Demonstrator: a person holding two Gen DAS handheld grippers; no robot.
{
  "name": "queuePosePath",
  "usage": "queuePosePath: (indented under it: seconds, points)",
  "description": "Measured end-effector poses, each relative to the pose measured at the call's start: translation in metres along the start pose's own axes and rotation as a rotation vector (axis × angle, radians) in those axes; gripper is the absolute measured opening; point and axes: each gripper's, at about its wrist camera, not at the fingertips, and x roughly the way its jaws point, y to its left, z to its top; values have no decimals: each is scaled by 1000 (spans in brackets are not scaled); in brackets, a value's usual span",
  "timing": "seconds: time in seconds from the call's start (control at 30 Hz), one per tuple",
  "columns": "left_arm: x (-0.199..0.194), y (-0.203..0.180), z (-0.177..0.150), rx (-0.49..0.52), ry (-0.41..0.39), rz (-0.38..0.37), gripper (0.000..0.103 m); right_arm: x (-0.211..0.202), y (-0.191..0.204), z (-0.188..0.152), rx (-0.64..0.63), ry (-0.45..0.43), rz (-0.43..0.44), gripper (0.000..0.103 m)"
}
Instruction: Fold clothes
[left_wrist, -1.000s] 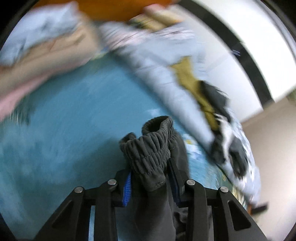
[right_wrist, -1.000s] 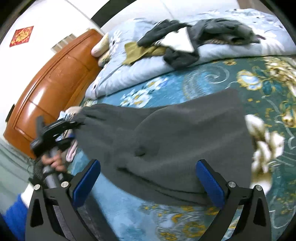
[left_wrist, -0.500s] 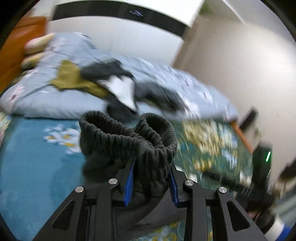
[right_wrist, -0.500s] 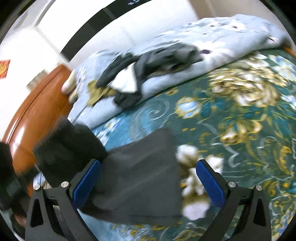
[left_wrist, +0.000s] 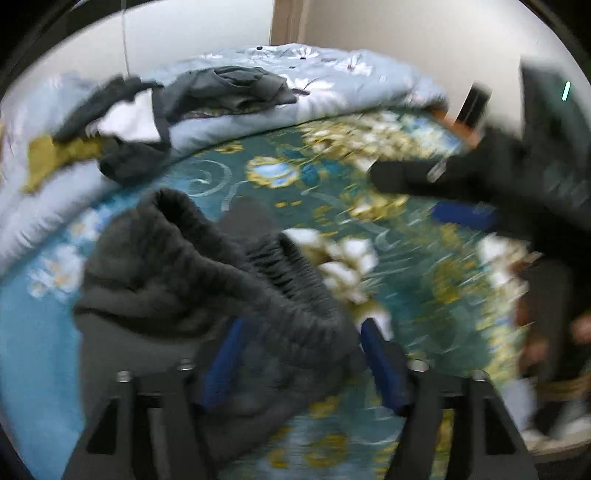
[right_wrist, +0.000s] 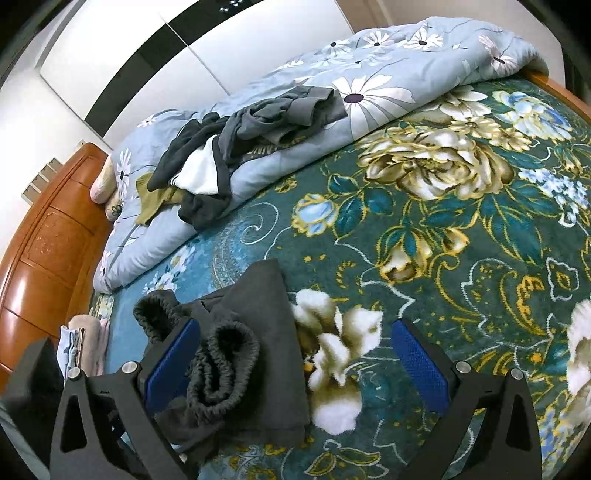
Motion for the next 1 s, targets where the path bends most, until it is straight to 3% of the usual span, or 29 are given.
queuePosePath:
  seconds: [0.1, 0.2, 0.37, 0.47, 0.53, 0.6, 0.73, 0.87, 1.0]
  points:
    - [-21, 12, -7, -45, -27, -95, 73, 0, 5, 5, -22, 6, 6, 103]
    - [-49, 48, -22, -156, -93, -128, 73, -3, 15, 9, -74, 7, 20, 103]
    - [-78, 148, -46, -587, -226, -10, 73, 8, 52, 6, -194, 58, 68, 103]
    - [-73, 182, -68, -731, -221, 57, 73, 22, 91, -2, -351, 80, 61, 103]
    - [-60, 189, -82, -764, -160, 86, 73, 34, 120, -6, -479, 73, 16, 103]
    - [-47, 193, -89, -794, -94, 77, 73, 50, 133, -2, -504, 90, 18, 103]
    - [-47, 191, -88, -785, -98, 64, 73, 84, 160, 6, -551, 123, 24, 103]
    - [-49, 196, -91, -814, -97, 31, 73, 110, 155, 3, -443, 268, 99, 103]
    - [-47, 199, -90, -830, -97, -1, 73, 96, 150, -14, -377, 327, 204, 103]
